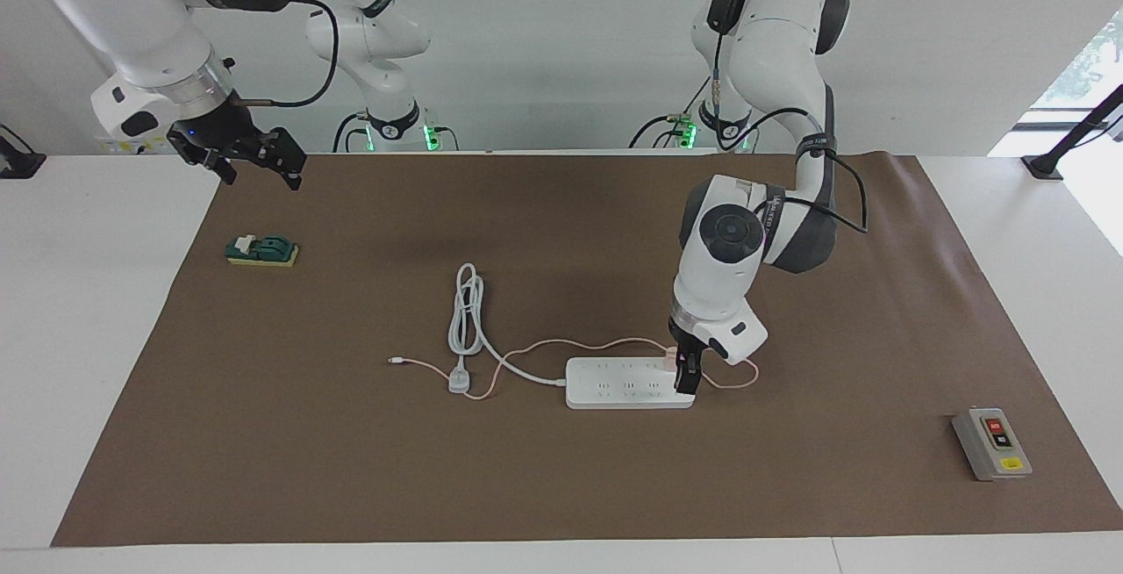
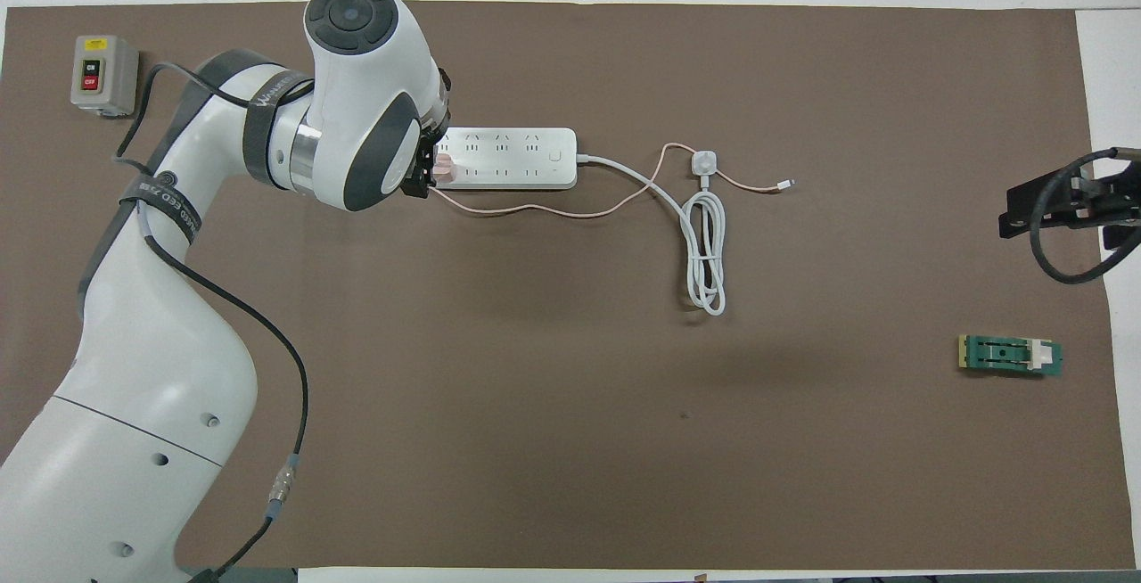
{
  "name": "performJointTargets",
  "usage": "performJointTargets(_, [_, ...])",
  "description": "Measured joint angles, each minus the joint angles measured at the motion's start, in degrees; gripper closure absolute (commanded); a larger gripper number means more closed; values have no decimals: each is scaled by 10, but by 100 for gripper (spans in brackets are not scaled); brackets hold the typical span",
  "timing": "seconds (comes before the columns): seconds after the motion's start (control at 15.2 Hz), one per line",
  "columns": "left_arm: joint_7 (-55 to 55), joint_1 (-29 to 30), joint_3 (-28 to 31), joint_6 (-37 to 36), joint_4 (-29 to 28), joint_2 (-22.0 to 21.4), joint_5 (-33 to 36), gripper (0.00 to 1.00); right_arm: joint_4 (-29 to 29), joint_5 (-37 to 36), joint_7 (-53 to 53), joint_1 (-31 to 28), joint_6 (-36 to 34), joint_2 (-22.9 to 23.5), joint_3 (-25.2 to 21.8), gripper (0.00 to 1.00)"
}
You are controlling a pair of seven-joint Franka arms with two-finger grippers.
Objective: Unplug charger and place it aside
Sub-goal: 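Grasp the pink charger plugged into the power strip with the left gripper, then reach the right gripper to the power strip's far end and grasp it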
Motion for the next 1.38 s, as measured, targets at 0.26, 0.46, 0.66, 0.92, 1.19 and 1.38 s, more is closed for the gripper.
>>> performJointTargets(0.26, [0, 6, 1, 10, -13, 0, 0, 0, 0, 0, 0, 0, 0, 0, 0, 0])
performJointTargets(0.46, [0, 7, 1, 23, -29, 0, 0, 0, 0, 0, 0, 0, 0, 0, 0, 0])
performJointTargets(0.66, [0, 7, 1, 63, -63, -12, -1, 0, 0, 0, 0, 2, 0, 0, 0, 0])
performJointTargets(0.92, [0, 8, 1, 74, -91, -31, -1, 0, -12, 24, 54, 19, 4, -1, 1, 0])
performJointTargets(1.19, [-7, 11, 2, 74, -96, -35, -9, 0, -38, 114, 294, 53, 78, 1, 1, 0])
performJointTargets(1.38, [-32, 12, 3, 75, -96, -35, -14, 0, -52, 176, 451, 80, 137, 25, 1, 0])
